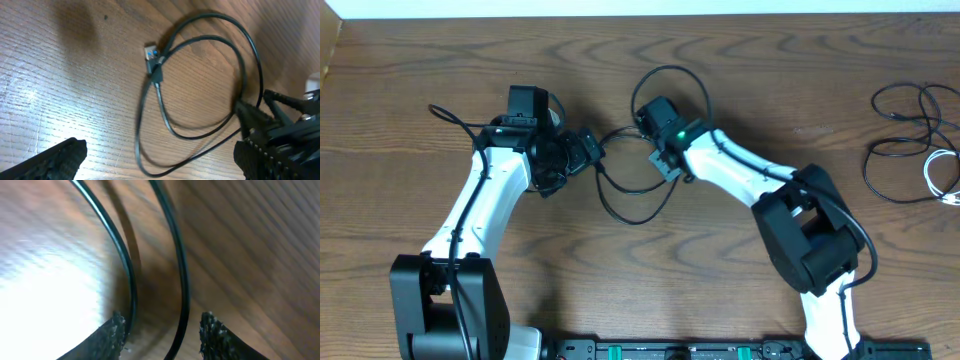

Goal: Untangle cables

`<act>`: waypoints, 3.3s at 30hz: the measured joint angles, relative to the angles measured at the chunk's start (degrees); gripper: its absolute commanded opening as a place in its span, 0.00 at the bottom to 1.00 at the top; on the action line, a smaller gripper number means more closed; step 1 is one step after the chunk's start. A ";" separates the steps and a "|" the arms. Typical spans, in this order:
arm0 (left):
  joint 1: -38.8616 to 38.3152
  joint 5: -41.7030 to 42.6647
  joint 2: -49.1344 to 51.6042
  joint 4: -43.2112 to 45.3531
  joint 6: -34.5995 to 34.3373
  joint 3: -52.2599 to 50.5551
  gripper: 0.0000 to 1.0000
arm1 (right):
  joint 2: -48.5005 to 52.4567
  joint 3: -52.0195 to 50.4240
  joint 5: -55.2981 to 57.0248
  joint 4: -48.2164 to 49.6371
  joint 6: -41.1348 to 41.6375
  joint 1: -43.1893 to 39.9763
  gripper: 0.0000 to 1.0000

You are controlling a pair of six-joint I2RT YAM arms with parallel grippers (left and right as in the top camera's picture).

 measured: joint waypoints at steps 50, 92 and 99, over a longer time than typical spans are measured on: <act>0.00 0.00 0.00 0.00 0.02 0.00 1.00 | -0.24 1.57 -1.44 -19.23 5.84 -28.24 0.01; 0.00 0.00 0.00 0.00 0.02 0.00 1.00 | -8.50 3.96 -21.68 -25.49 -7.69 -22.08 0.98; 0.00 0.00 0.00 0.02 0.02 0.00 1.00 | -7.23 3.93 -20.26 -26.05 -14.08 -16.83 0.99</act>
